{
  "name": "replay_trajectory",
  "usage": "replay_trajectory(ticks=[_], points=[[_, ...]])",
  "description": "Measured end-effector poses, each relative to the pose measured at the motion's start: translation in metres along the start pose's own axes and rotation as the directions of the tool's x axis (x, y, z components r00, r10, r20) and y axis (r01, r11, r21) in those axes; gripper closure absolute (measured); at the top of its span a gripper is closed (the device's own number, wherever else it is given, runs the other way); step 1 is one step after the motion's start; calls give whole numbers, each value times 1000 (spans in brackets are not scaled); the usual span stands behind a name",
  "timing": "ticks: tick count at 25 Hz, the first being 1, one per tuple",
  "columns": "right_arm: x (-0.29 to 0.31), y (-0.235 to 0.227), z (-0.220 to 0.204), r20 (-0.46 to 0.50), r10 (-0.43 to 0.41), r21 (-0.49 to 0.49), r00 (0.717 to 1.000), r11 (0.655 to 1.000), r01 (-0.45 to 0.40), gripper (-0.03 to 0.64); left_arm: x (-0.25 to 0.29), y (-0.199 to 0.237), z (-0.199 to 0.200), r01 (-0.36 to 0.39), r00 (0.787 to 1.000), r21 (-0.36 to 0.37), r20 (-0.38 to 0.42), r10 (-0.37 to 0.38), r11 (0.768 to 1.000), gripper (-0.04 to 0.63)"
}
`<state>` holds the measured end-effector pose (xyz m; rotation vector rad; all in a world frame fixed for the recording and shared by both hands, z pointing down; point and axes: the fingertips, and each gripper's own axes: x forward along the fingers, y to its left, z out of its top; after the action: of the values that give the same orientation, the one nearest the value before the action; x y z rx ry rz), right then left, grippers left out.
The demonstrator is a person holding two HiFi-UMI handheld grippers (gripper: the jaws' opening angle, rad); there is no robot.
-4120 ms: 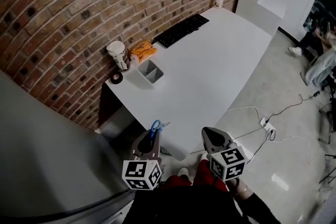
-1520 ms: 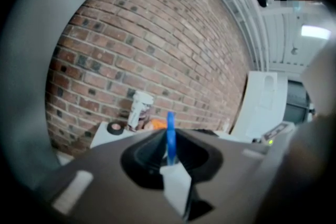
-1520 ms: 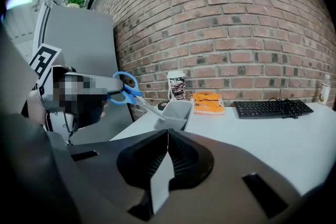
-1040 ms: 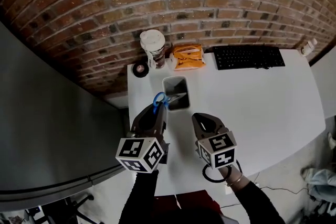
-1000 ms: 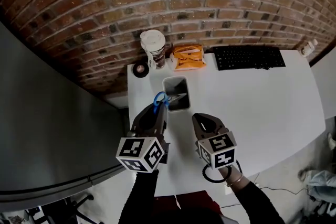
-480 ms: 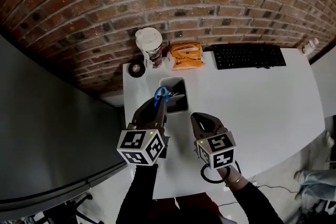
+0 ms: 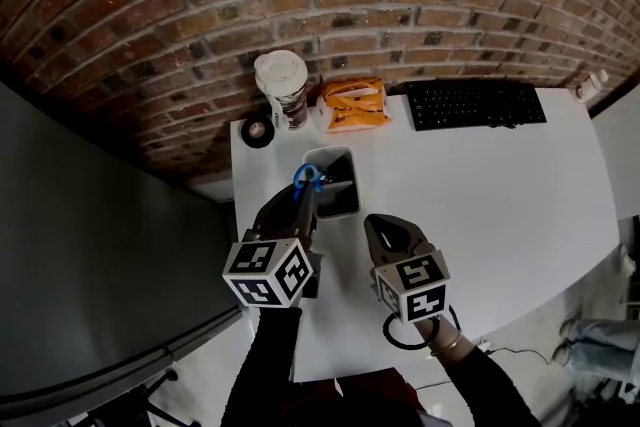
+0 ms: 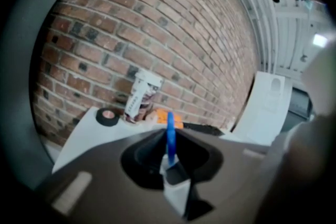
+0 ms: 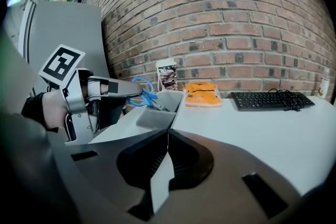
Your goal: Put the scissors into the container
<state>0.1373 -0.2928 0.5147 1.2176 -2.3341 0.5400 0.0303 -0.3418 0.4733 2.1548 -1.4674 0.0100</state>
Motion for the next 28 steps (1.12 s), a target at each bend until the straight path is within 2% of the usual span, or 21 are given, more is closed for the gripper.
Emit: replay_trajectory(ticks=[17,28], points=[[4,-2,-2,-22,-21,11,1000,1000,21,607,13,16,-8,-6,999,-24,-39,5,1000,541],[0,-5,-6,-29,-38,19,999,999,39,607,16,22,-13,-17,998,-15,-58,16,1000,512]])
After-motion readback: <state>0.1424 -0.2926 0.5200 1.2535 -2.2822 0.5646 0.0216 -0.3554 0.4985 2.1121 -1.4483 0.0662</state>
